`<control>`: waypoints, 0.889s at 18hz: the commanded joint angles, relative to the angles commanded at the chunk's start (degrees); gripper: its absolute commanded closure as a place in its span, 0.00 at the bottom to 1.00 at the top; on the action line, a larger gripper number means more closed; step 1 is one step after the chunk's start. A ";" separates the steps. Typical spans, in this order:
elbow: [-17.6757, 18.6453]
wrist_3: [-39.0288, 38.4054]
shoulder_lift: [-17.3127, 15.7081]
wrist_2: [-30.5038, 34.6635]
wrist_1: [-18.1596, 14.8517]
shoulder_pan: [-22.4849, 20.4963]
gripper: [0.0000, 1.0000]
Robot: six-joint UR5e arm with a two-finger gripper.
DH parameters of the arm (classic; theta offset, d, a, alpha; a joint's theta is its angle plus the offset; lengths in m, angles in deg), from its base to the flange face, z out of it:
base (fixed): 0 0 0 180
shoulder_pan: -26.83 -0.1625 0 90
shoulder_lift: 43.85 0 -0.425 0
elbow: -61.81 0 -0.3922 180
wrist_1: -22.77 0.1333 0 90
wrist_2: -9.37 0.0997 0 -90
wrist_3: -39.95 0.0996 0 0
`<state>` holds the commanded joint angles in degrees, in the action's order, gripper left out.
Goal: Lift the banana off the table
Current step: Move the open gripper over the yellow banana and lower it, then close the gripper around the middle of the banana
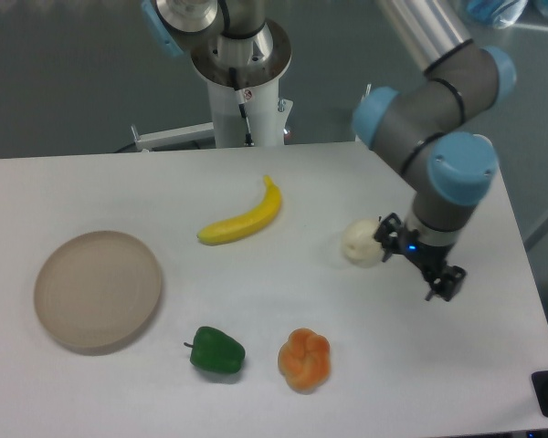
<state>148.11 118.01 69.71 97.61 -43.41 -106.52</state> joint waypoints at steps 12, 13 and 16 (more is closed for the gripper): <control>23.64 -10.47 -12.31 0.44 4.21 11.70 0.00; 24.87 -10.56 -12.40 0.44 4.22 11.70 0.00; 27.60 -10.91 -11.26 1.32 6.14 12.67 0.00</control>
<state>175.71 107.10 58.45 98.93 -37.27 -93.85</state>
